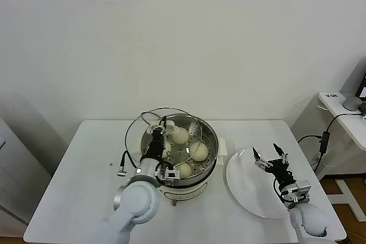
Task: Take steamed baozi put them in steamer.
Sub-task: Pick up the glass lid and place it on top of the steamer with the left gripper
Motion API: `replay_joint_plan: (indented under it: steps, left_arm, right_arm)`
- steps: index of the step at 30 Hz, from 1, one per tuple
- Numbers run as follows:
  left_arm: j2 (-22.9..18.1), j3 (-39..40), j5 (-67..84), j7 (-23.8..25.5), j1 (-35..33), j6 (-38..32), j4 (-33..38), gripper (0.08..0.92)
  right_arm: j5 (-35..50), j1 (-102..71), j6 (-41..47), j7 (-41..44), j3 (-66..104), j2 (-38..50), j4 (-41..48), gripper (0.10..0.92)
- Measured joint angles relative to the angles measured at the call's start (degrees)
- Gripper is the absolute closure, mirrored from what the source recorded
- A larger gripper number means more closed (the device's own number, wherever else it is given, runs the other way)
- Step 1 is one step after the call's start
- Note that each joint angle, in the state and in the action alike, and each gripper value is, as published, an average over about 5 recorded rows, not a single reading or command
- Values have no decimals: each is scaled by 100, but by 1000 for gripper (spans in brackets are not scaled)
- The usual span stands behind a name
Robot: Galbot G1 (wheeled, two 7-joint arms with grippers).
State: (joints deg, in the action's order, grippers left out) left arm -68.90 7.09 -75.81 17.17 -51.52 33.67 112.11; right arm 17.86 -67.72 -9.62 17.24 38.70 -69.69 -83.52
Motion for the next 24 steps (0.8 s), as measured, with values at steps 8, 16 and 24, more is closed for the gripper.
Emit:
replay_joint_plan:
  steps: [8, 16, 24]
  left_arm:
    - [-258, 192, -224, 21, 53, 22, -183, 881]
    - [-479, 280, -406, 26, 93, 25, -356, 881]
    - [-622, 337, -533, 17, 46, 14, -412, 881]
  right_arm:
    - [-12, -7, -9, 20, 12, -10, 55, 203]
    - [-25, -29, -39, 62, 45, -6, 103, 203]
    - [-46, -35, -60, 96, 69, -16, 154, 203]
